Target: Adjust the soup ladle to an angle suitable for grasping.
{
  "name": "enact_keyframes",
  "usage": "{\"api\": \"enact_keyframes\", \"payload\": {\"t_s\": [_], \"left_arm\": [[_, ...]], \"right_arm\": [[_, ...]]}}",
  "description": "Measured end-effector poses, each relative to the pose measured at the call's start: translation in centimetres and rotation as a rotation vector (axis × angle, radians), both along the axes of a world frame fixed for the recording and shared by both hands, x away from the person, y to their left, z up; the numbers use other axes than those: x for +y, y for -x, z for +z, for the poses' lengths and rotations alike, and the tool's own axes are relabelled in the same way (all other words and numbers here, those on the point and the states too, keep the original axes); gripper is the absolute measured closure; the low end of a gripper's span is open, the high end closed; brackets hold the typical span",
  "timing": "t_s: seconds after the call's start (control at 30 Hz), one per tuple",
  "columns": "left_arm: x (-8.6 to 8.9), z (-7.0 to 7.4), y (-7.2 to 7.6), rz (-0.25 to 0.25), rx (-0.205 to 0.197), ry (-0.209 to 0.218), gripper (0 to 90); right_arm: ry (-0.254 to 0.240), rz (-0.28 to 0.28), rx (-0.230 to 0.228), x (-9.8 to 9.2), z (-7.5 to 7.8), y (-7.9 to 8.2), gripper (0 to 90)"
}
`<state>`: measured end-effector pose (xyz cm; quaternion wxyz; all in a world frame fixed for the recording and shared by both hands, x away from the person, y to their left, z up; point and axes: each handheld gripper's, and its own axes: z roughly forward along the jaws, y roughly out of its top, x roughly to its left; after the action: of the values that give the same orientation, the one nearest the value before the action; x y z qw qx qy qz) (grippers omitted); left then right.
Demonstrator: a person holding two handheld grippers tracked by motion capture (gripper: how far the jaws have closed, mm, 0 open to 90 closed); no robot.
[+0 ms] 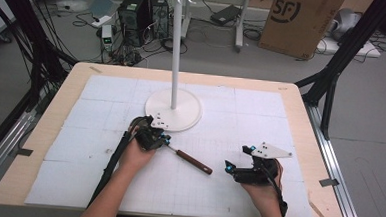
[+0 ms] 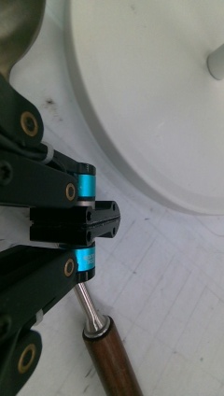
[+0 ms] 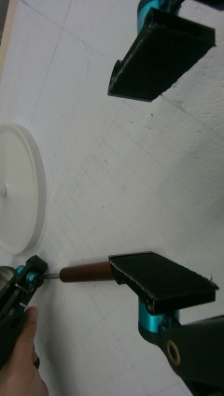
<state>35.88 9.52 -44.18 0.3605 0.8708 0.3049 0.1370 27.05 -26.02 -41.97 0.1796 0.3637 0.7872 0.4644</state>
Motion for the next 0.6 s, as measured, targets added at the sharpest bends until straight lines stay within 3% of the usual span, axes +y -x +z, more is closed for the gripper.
{"api": "enact_keyframes", "payload": {"t_s": [0.33, 0.6], "left_arm": [[2.2, 0.1, 2.7, 0.003, 0.038, 0.011, 90.0], [3.6, -0.1, 4.6, 0.005, 0.037, 0.041, 89.9]], "right_arm": [[0.004, 0.007, -0.005, 0.1, 0.0, 0.0, 14.6], [0.013, 0.016, 0.003, 0.5, -0.1, 0.0, 14.6]]}}
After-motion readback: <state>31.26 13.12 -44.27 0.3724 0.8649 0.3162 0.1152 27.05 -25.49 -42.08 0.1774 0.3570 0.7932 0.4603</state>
